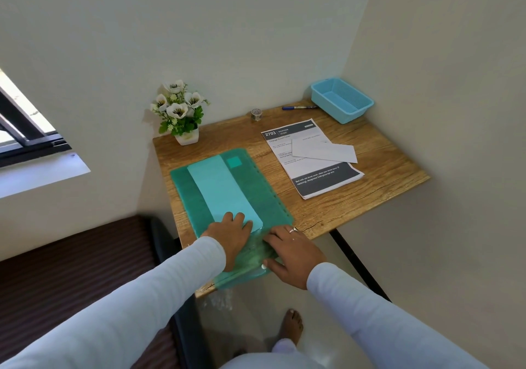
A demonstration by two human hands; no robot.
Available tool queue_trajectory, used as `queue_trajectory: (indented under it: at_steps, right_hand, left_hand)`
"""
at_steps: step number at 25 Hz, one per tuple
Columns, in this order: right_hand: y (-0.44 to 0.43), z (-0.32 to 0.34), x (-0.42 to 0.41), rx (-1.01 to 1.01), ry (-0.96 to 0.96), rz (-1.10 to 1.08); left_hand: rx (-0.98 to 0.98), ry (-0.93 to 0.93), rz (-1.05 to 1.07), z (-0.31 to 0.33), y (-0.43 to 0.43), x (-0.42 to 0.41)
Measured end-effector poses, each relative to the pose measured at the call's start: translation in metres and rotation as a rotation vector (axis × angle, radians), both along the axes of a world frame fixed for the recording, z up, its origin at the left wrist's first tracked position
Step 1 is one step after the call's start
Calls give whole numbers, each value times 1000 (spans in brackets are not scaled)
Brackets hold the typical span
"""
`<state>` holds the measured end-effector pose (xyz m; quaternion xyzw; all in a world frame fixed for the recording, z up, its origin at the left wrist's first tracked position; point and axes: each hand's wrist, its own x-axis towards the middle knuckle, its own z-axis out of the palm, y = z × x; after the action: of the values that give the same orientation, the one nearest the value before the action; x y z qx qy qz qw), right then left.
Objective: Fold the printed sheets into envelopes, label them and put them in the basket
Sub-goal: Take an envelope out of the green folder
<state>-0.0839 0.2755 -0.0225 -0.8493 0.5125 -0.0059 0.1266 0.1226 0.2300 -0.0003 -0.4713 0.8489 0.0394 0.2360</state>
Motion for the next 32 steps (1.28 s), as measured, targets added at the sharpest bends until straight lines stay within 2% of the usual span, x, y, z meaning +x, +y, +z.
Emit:
queue_trajectory:
  at_steps: [3, 11, 15, 21, 32]
  right_hand:
    - [-1, 0, -1, 13, 4, 7]
    - [4, -2, 9, -34, 59, 66]
    - [0, -3, 27, -13, 7, 57]
    - [-18, -2, 42, -17, 20, -72]
    - [-17, 0, 36, -13, 80, -2]
  left_hand:
    - [-86, 8, 11, -11, 8, -3]
    - [-112, 399, 218, -18, 0, 24]
    - [-121, 544, 330, -17, -6, 29]
    - [-152, 625, 402, -18, -8, 32]
    - [-168, 641, 399, -24, -13, 32]
